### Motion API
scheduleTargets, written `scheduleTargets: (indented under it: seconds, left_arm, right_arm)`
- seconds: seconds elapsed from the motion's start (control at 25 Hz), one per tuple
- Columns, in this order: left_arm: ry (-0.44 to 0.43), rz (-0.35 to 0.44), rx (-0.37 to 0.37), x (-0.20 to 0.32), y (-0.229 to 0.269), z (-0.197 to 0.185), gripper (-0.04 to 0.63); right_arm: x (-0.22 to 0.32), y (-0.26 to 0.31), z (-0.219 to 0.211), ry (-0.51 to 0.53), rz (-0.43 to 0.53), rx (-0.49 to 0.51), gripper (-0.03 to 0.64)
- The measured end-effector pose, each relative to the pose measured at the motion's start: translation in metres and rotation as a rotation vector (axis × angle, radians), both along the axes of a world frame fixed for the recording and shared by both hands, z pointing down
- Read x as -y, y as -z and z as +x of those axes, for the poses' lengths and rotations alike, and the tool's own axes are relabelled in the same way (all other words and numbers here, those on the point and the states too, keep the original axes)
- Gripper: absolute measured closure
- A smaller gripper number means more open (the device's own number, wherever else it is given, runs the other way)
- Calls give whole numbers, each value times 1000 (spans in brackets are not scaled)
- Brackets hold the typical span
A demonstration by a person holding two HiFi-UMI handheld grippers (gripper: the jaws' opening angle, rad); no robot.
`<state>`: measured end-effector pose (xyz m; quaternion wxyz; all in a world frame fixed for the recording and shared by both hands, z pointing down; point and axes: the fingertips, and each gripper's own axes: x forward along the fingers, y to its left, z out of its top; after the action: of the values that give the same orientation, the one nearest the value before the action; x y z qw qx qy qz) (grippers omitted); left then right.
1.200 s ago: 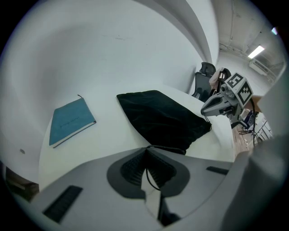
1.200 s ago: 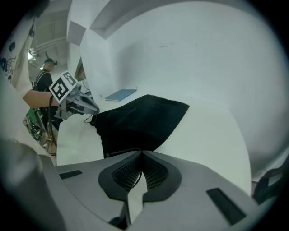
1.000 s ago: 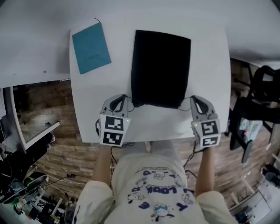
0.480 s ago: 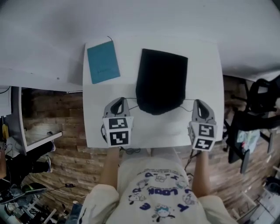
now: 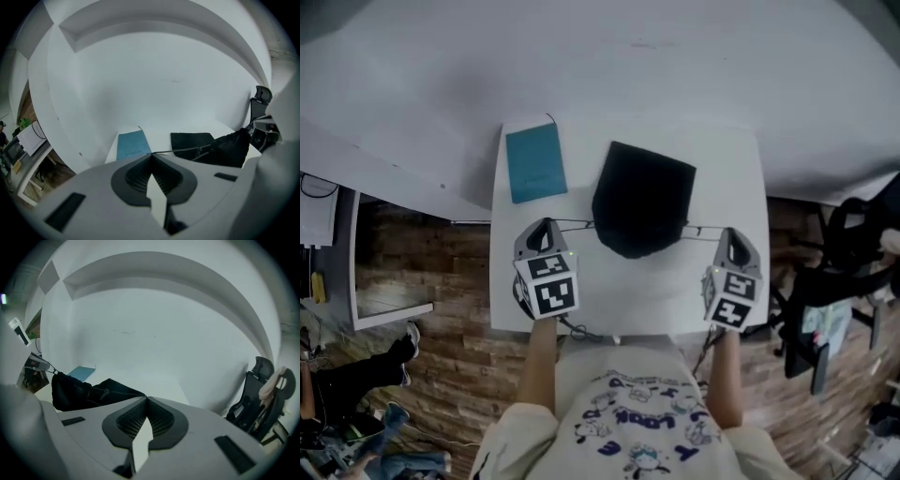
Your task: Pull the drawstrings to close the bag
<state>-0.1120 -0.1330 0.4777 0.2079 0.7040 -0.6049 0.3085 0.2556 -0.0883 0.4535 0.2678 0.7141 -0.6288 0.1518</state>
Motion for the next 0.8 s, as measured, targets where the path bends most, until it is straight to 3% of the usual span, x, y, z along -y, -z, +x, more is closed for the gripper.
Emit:
scheduleTargets:
  seconds: [0.8]
  left_arm:
    - [153,102,-28,19,37,-47,594]
  right_arm:
    - [4,39,33,-267,79,5,614]
